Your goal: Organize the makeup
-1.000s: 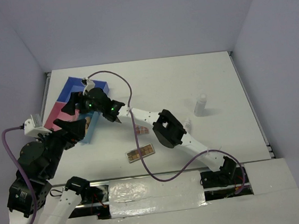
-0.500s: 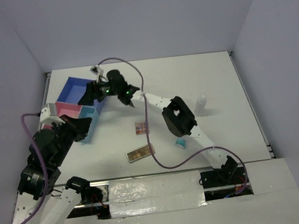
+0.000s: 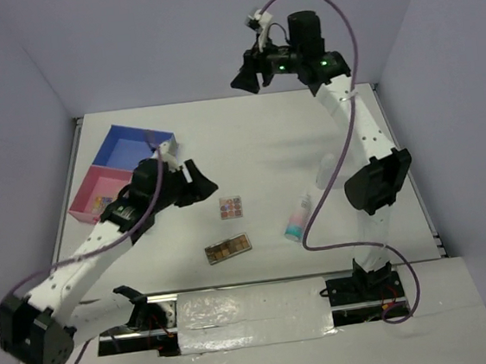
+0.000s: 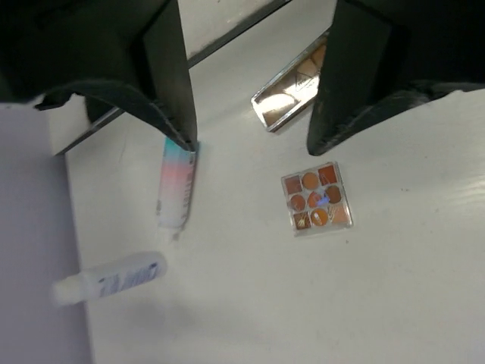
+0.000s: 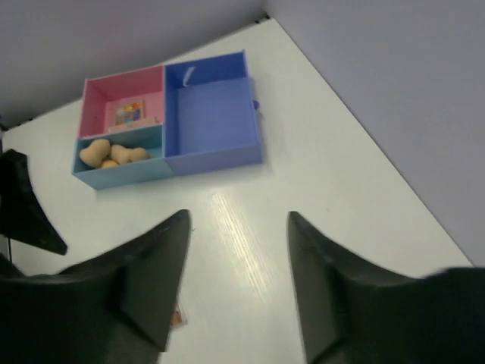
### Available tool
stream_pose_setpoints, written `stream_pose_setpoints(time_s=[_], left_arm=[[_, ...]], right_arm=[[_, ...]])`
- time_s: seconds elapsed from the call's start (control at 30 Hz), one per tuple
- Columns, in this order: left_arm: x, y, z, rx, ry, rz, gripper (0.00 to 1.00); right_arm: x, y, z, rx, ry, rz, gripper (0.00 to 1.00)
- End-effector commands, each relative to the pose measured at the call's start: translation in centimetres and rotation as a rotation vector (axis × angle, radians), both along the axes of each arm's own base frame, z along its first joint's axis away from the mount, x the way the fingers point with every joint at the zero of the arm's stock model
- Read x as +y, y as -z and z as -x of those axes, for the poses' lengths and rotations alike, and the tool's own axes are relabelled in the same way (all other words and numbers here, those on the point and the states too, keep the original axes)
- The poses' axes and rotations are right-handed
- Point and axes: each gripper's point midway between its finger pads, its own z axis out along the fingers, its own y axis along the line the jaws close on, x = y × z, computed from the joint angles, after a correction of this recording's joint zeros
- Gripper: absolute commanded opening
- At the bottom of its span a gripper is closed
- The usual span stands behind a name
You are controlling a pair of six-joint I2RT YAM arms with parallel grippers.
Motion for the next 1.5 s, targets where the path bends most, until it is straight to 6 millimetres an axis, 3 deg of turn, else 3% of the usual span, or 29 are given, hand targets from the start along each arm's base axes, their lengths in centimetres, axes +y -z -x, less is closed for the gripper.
stream_pose_setpoints(time_s=[0.0, 0.03, 0.07, 0.1, 0.13, 0.17, 0.2, 0.23, 0.27, 0.3, 0.6, 1.1, 1.17, 1.3, 1.37, 1.4, 1.43, 1.47], left_arm=[[-2.8, 1.3, -1.8, 0.03, 0.03, -0.095, 0.74], [-3.6, 3.0, -2.8, 0.084, 0.028, -0.147, 0.75], [-4.4, 4.0, -2.6, 0.121, 0.045, -0.18, 0.76], [-4.2, 5.6, -2.7, 0.168, 0.026, -0.235, 0.76], [-4.5, 7.3, -3.7, 0.204, 0.005, -0.293, 0.77], [-5.0, 8.1, -3.5, 0.225, 0.007, -0.324, 0.81], [-5.2, 10.6, -3.6, 0.275, 0.006, -0.38, 0.99], [-5.4, 11.0, -4.0, 0.282, -0.004, -0.409, 0.99], [-5.8, 11.7, -3.9, 0.295, 0.003, -0.436, 0.99], [-5.9, 13.5, -3.8, 0.331, 0.005, -0.479, 0.99], [-6.7, 17.9, -5.8, 0.417, -0.061, -0.662, 0.99], [-6.4, 19.8, -6.3, 0.423, -0.078, -0.716, 0.95], [-6.5, 20.2, -6.0, 0.435, -0.066, -0.714, 0.91], [-6.3, 20.7, -5.2, 0.442, -0.045, -0.705, 0.62], [-5.9, 20.3, -4.9, 0.434, -0.038, -0.718, 0.27], [-5.7, 20.3, -4.9, 0.434, -0.037, -0.726, 0.27], [-5.6, 19.8, -5.0, 0.425, -0.04, -0.727, 0.2], [-5.4, 19.4, -5.0, 0.414, -0.038, -0.734, 0.04]], right_arm=[[-5.2, 1.9, 1.1, 0.055, 0.062, 0.132, 0.67], [-7.1, 3.7, 0.8, 0.103, 0.101, 0.154, 0.99], [-8.2, 3.2, 1.3, 0.089, 0.13, 0.159, 1.0], [-9.2, 3.6, 1.3, 0.096, 0.16, 0.172, 1.0], [-10.6, 5.6, 1.2, 0.142, 0.183, 0.184, 0.99], [-11.5, 5.1, 1.7, 0.139, 0.205, 0.174, 0.99], [-12.0, 5.5, 1.9, 0.152, 0.216, 0.167, 1.0], [-12.4, 6.8, 2.2, 0.184, 0.218, 0.16, 1.0], [-13.3, 6.6, 2.6, 0.186, 0.231, 0.146, 1.0], [-13.7, 7.7, 3.0, 0.227, 0.237, 0.135, 1.0], [-14.1, 8.1, 4.0, 0.259, 0.269, 0.04, 1.0], [-13.9, 9.5, 4.6, 0.32, 0.279, 0.021, 1.0], [-13.9, 9.5, 4.6, 0.324, 0.278, 0.02, 1.0], [-13.8, 9.7, 4.7, 0.337, 0.271, 0.017, 1.0], [-13.5, 9.8, 5.2, 0.34, 0.241, 0.015, 1.0], [-13.4, 9.7, 5.3, 0.341, 0.232, 0.011, 1.0], [-13.3, 9.8, 5.5, 0.342, 0.224, 0.011, 1.0], [-13.0, 9.6, 5.8, 0.329, 0.204, 0.016, 0.99]])
